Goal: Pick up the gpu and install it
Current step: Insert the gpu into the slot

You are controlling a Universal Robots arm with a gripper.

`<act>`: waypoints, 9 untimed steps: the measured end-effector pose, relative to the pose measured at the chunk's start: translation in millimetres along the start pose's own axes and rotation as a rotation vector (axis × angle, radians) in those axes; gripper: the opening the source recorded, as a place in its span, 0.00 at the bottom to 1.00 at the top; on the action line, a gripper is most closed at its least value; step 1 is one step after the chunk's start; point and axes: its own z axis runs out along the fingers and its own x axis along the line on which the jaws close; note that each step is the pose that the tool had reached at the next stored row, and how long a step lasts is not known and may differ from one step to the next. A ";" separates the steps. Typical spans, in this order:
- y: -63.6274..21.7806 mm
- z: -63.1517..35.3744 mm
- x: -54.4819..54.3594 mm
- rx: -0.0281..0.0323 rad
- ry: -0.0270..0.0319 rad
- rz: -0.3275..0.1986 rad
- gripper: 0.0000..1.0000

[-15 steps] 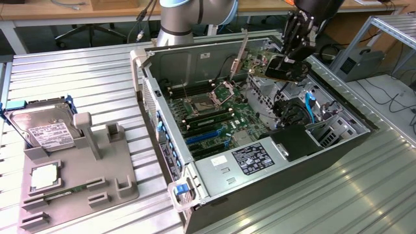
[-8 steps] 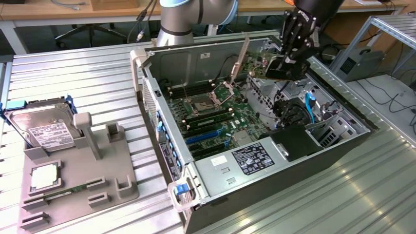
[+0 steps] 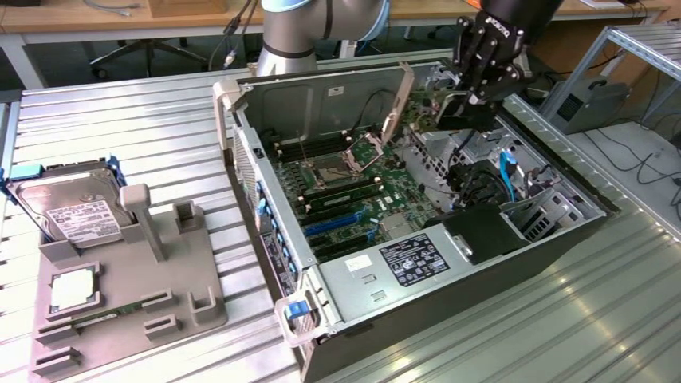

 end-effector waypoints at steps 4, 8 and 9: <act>0.0 0.2 -0.2 -0.0016 0.0024 -0.075 0.27; 0.1 0.2 -0.7 -0.0025 0.0040 -0.120 0.27; 0.1 0.3 -0.7 -0.0025 0.0040 -0.121 0.27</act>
